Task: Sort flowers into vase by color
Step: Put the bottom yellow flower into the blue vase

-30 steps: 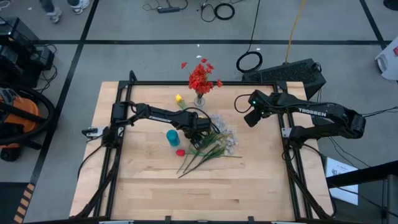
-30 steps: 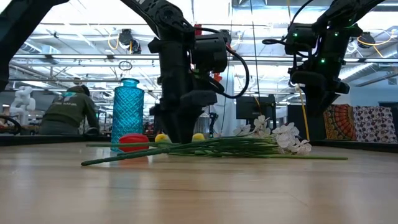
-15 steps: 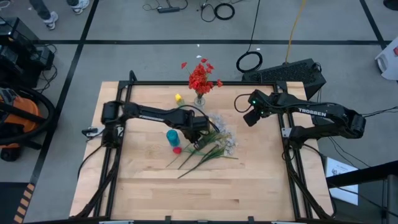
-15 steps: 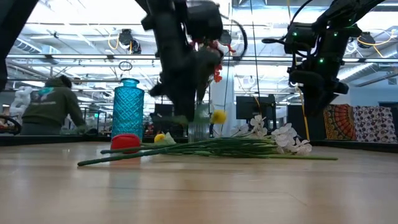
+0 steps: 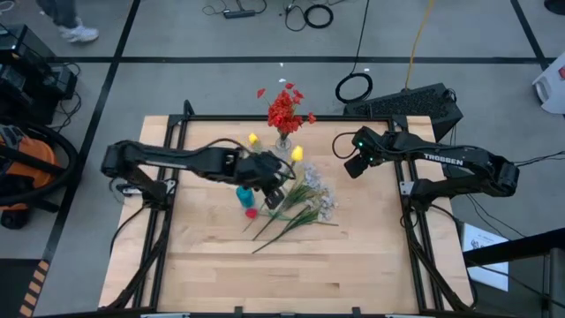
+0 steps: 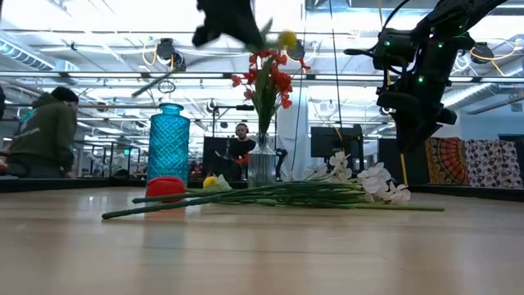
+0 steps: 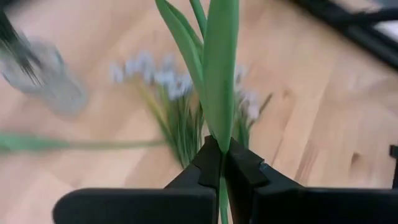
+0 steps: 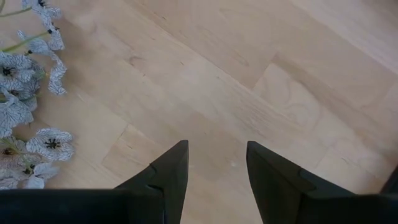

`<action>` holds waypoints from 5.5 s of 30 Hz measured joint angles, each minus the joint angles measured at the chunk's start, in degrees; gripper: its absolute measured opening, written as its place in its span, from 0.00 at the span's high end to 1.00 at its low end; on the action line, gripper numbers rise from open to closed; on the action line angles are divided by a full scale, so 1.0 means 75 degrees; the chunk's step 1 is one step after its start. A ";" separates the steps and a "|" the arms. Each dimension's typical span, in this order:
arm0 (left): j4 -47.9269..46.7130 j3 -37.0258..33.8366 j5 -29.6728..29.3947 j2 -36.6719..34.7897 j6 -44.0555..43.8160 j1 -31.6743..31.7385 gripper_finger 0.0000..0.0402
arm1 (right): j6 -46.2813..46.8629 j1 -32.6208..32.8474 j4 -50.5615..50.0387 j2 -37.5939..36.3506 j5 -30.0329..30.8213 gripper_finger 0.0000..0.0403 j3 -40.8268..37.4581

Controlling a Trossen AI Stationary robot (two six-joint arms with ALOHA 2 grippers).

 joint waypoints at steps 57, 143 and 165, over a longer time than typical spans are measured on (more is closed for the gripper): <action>0.7140 -0.6219 -0.1788 -0.6159 0.4813 -0.0771 0.97 | 0.0396 0.0001 0.0666 0.0000 -0.0404 0.62 0.0000; 0.5728 -0.7492 -0.2277 -0.7066 0.3444 -0.0771 0.53 | 0.3741 0.1387 0.0976 -0.0634 -0.0476 0.62 0.0003; -0.0427 -0.5030 -0.1762 -0.7396 0.2624 -0.0773 0.53 | 0.6565 0.3593 0.2992 -0.0647 0.0885 0.76 0.0009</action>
